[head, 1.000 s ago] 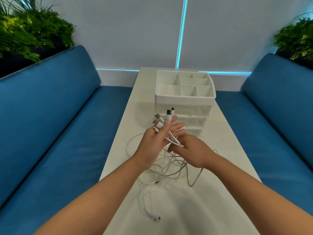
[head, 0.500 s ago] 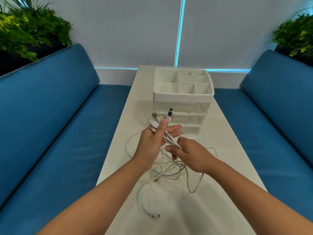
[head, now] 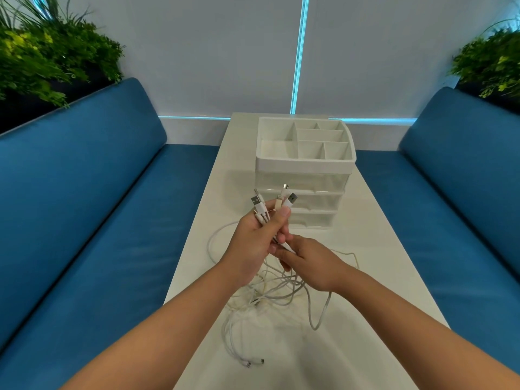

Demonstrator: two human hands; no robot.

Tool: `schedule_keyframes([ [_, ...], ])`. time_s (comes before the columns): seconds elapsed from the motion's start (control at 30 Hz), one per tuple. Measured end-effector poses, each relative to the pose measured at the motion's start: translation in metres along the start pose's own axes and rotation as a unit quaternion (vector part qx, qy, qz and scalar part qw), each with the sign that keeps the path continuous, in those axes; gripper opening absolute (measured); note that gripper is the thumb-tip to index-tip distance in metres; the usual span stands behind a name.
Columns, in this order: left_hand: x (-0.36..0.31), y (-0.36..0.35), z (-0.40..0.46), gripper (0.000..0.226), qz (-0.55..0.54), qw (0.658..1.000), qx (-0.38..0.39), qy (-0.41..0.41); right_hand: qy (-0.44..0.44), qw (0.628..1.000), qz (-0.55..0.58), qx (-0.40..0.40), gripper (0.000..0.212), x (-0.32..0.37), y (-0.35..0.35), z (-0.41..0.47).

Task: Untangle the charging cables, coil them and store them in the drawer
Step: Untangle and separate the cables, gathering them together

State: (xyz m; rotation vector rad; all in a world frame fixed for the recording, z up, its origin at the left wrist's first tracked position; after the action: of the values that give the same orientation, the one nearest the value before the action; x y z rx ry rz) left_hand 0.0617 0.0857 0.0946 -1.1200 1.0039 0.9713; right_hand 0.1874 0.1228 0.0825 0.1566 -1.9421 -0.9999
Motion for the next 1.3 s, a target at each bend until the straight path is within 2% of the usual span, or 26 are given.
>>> schedule_keyframes([
  [0.07,0.003,0.001,0.000,0.034,0.005,1.000,-0.002,0.019,-0.003,1.000,0.005,0.011,0.051,-0.003,-0.002,0.001],
  [0.1,0.003,0.001,0.000,0.033,0.007,1.000,-0.011,0.027,-0.003,1.000,0.011,0.012,0.052,-0.005,-0.002,0.001],
  [0.2,0.001,0.001,0.002,0.009,0.009,0.999,-0.032,0.028,0.005,1.000,0.018,0.004,0.048,-0.011,-0.003,0.001],
  [0.27,-0.001,0.001,0.003,0.013,0.004,0.999,-0.045,0.021,0.003,1.000,0.020,-0.009,0.041,-0.015,-0.002,-0.002],
  [0.37,-0.009,0.007,0.007,0.023,-0.027,0.996,-0.090,0.004,-0.025,0.996,-0.082,-0.021,0.036,-0.022,0.000,-0.005],
  [0.43,-0.022,0.015,0.012,0.024,-0.051,0.991,-0.123,-0.014,-0.063,0.992,-0.111,-0.019,0.034,-0.033,0.001,-0.005],
  [0.6,-0.068,0.042,0.024,0.025,-0.077,0.978,-0.176,-0.081,-0.167,0.986,-0.008,-0.018,0.041,-0.084,0.006,-0.016],
  [0.7,-0.084,0.055,0.026,0.024,-0.076,0.974,-0.184,-0.105,-0.229,0.973,0.013,-0.011,0.034,-0.117,0.004,-0.026],
  [0.77,-0.087,0.056,0.026,0.024,-0.075,0.975,-0.182,-0.105,-0.235,0.972,0.017,-0.015,0.032,-0.127,0.002,-0.030],
  [0.8,-0.086,0.054,0.026,0.025,-0.076,0.975,-0.179,-0.105,-0.239,0.971,0.014,-0.013,0.038,-0.128,0.002,-0.032],
  [0.83,-0.086,0.052,0.026,0.025,-0.078,0.975,-0.177,-0.106,-0.243,0.970,-0.005,-0.001,0.052,-0.129,0.001,-0.033],
  [0.9,-0.090,0.050,0.028,0.024,-0.091,0.973,-0.177,-0.118,-0.266,0.962,-0.045,0.044,0.094,-0.132,-0.002,-0.037],
  [0.93,-0.095,0.050,0.030,0.025,-0.101,0.971,-0.178,-0.127,-0.281,0.958,-0.023,0.062,0.108,-0.134,-0.002,-0.041],
  [0.97,-0.101,0.050,0.031,0.025,-0.109,0.968,-0.178,-0.136,-0.287,0.955,0.020,0.071,0.114,-0.134,0.000,-0.045],
  [1.1,-0.113,0.045,0.040,0.024,-0.114,0.970,-0.164,-0.139,-0.230,0.961,0.147,0.037,0.097,-0.105,0.021,-0.047],
  [1.2,-0.097,0.025,0.047,0.025,-0.120,0.978,-0.135,-0.101,-0.105,0.983,0.152,0.001,0.093,-0.044,0.037,-0.032],
  [1.3,-0.077,0.004,0.049,0.025,-0.126,0.984,-0.106,-0.068,0.036,0.989,0.140,0.022,0.090,0.020,0.044,-0.014],
])
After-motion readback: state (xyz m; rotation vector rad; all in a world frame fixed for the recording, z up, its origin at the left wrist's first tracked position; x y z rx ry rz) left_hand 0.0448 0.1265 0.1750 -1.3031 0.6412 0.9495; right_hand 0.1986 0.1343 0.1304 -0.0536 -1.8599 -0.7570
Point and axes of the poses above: each hand's wrist, its own z-axis towards the middle knuckle, its own y-axis out of the back of the hand, x = y × z, the point moved 2 cm from there along z, towards the middle knuckle, and after that the axes turned 14 degrees about x, right-handed, at the moved point
